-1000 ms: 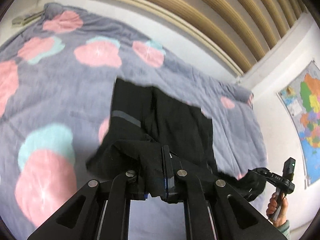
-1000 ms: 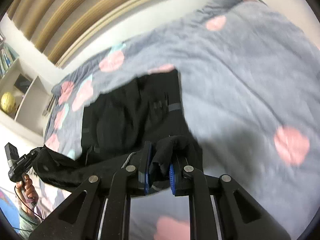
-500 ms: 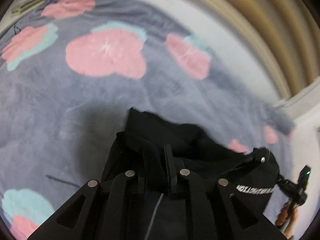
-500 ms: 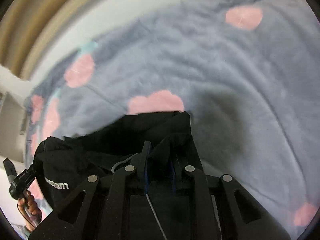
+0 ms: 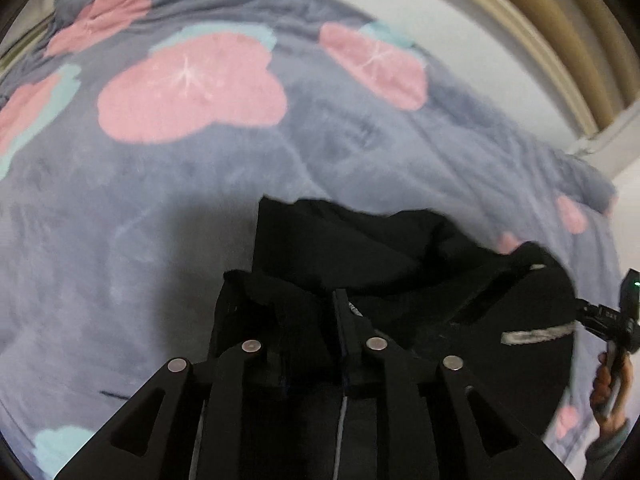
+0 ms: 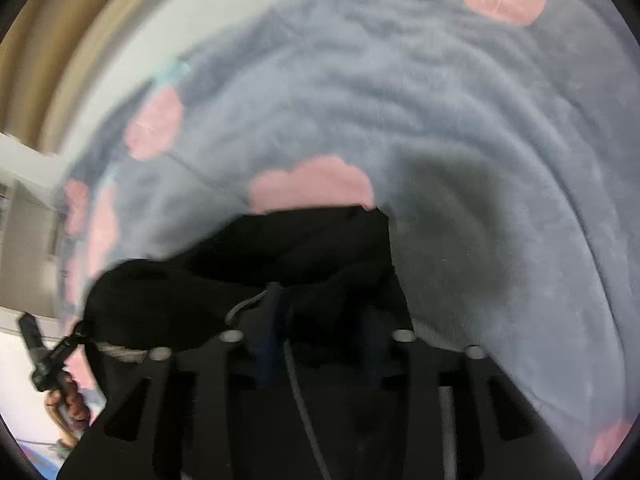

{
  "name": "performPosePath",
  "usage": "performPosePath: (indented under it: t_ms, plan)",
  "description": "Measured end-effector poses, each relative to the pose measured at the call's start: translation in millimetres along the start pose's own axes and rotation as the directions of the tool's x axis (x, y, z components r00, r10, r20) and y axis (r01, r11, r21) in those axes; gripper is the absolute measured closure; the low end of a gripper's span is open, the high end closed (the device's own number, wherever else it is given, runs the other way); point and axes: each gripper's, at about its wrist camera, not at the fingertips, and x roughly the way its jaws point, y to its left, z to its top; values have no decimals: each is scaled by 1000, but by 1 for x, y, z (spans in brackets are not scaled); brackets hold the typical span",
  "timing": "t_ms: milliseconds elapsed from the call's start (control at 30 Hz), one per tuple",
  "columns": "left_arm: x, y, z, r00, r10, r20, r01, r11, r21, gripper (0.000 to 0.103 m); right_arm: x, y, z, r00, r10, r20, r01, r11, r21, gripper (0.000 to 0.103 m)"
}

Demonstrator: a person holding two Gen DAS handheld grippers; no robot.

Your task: Fold large clothes

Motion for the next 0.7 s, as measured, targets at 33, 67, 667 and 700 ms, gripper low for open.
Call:
performPosePath:
  t_ms: [33,67,667,700]
  plan:
    - [-10,2,2,999,-35,9,35,999,-7,78,-18,-1,0,999,12,30,-12,1000,7,39]
    - [-27,7,3,995,-92,22,93,996,-18,77,-30,-1,0,998,15,54,-15,1000,8,33]
    - [-63,34,14,967,-244,76,245,969,-12,25,25,16,7,984,-152,94,171,951,-256,20]
    - [-47,36,13,971,-237,35,238,971,-17,25,29,16,7,983,-156,95,176,947,-268,20]
